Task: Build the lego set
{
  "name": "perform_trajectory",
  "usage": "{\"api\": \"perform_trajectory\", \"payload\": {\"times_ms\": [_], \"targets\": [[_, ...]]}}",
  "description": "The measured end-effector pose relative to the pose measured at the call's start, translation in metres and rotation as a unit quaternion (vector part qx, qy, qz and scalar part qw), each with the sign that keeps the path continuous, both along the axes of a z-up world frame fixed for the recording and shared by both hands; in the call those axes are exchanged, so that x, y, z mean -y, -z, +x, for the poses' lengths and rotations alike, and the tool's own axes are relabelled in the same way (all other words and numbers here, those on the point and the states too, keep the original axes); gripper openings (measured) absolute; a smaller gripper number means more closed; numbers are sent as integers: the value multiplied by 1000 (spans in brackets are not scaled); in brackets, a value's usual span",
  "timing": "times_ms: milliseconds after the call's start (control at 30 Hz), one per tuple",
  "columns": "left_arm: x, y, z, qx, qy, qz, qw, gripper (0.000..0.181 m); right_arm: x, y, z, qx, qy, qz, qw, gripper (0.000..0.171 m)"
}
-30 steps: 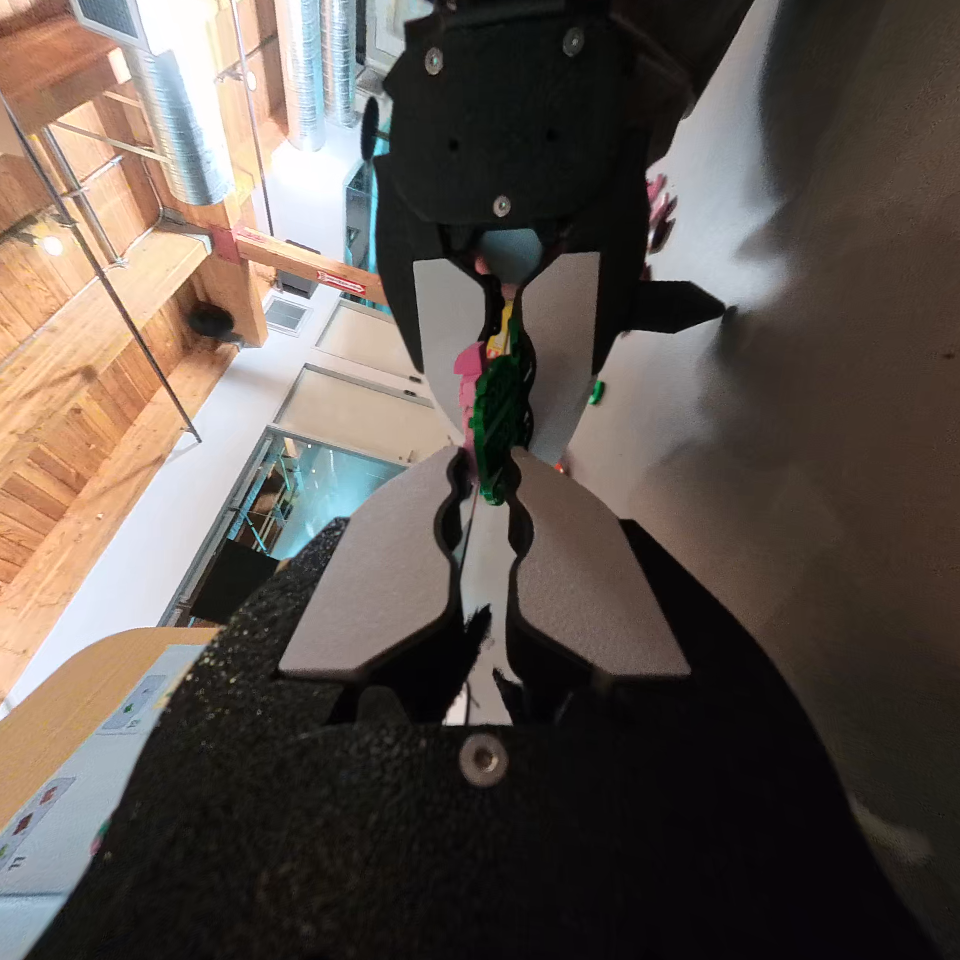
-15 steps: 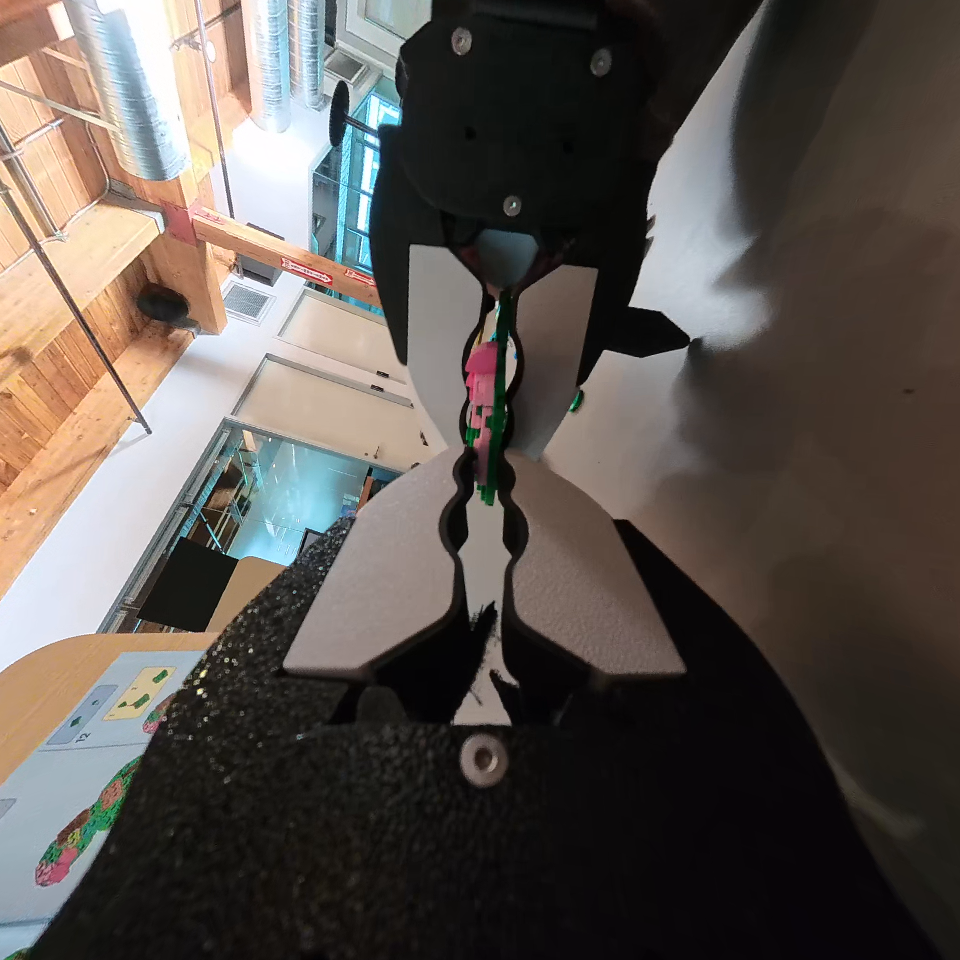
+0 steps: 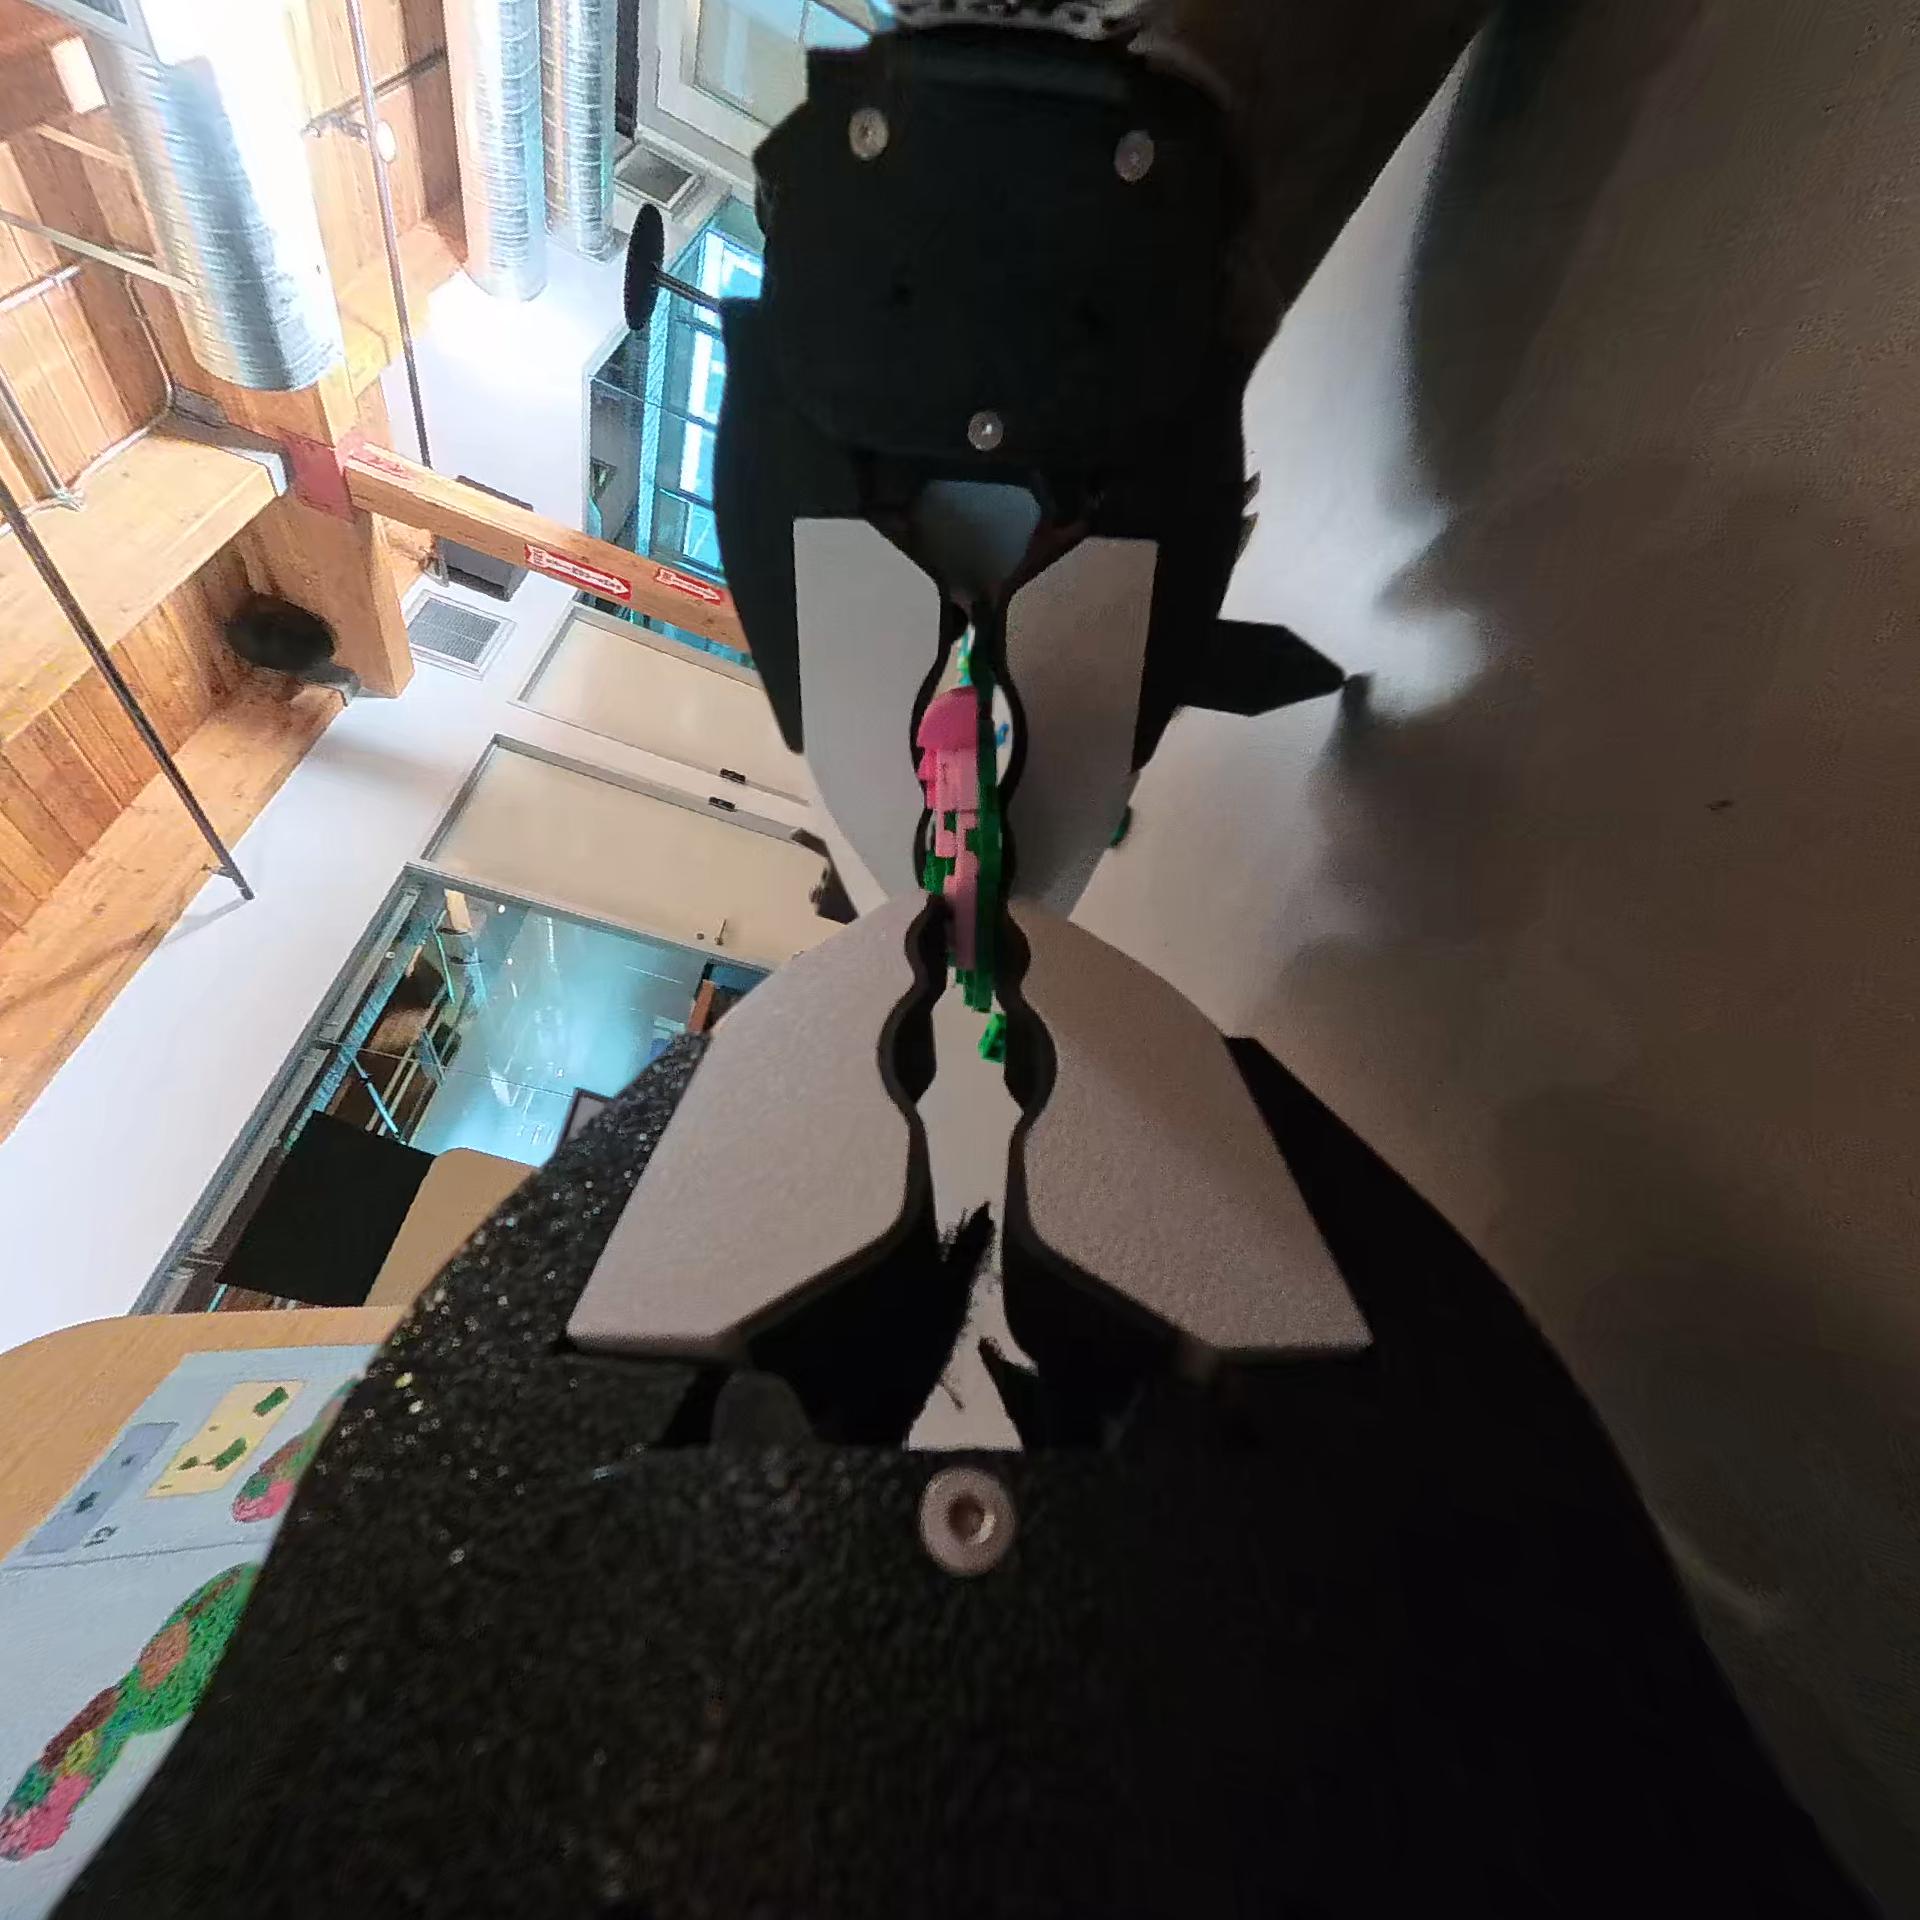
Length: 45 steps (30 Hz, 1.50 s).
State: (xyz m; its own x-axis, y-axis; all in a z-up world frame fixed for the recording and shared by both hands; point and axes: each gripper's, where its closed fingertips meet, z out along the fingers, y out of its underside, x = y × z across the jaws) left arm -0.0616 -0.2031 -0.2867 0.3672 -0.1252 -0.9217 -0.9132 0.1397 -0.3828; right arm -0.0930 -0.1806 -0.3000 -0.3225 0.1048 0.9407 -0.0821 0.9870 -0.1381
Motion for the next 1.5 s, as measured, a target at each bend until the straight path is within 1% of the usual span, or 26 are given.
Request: {"api": "perform_trajectory", "payload": {"times_ms": [67, 167, 233, 267, 367, 467, 633, 700, 767, 800, 867, 900, 933, 1000, 1133, 1167, 1267, 1500], "targets": [[0, 1, -1, 0, 2, -4, 1000, 7, 2, 2, 0, 8, -6, -15, 1000, 14], [0, 7, -1, -7, 4, -14, 1000, 7, 7, 4, 2, 14, -17, -28, 999, 26], [0, 6, 0, -4, 6, -16, 1000, 8, 9, 4, 4, 15, -27, -25, 999, 27], [0, 6, -1, 2, 5, -16, 1000, 8, 11, 4, 4, 14, -33, -20, 999, 27], [0, 7, -1, 10, 8, -23, 1000, 8, 13, 3, 5, -7, -46, 1, 999, 16], [0, 4, -2, 7, 4, -14, 1000, 8, 12, 0, 4, -9, -39, -16, 999, 13], [0, 7, 1, -2, 8, -18, 1000, 8, 11, 0, 7, -18, -35, 24, 999, 12], [0, 8, 1, -4, 9, -18, 1000, 8, 12, 2, 7, -6, -39, 6, 999, 12], [0, 2, 0, 18, 9, -13, 1000, 8, 13, -2, 7, 2, -45, -46, 998, 12], [1, 1, -1, 28, 9, -13, 999, 8, 12, -4, 7, 4, -44, -66, 997, 13], [1, 3, -5, 27, 8, -17, 999, 8, 7, -7, 7, 13, -39, -90, 995, 29], [1, 3, -6, 30, 10, -19, 999, 8, 5, -7, 7, 25, -37, -102, 994, 33], [1, 3, -5, 40, 12, -22, 999, 8, 3, -5, 7, 37, -36, -111, 992, 35], [1, 2, -6, 54, 14, -26, 998, 8, 0, 0, 7, 52, -30, -97, 993, 36], [1, 2, -6, 83, 21, -38, 996, 8, -2, 12, 7, 74, -20, -60, 995, 33], [1, 2, -5, 89, 23, -42, 995, 8, -3, 12, 7, 69, -18, -48, 996, 30], [2, 4, -3, 89, 27, -47, 995, 8, -4, 8, 5, 53, -14, -31, 998, 14], [1, 2, -3, 80, 27, -28, 996, 8, -6, 6, 5, 61, -5, -37, 997, 12]]}}
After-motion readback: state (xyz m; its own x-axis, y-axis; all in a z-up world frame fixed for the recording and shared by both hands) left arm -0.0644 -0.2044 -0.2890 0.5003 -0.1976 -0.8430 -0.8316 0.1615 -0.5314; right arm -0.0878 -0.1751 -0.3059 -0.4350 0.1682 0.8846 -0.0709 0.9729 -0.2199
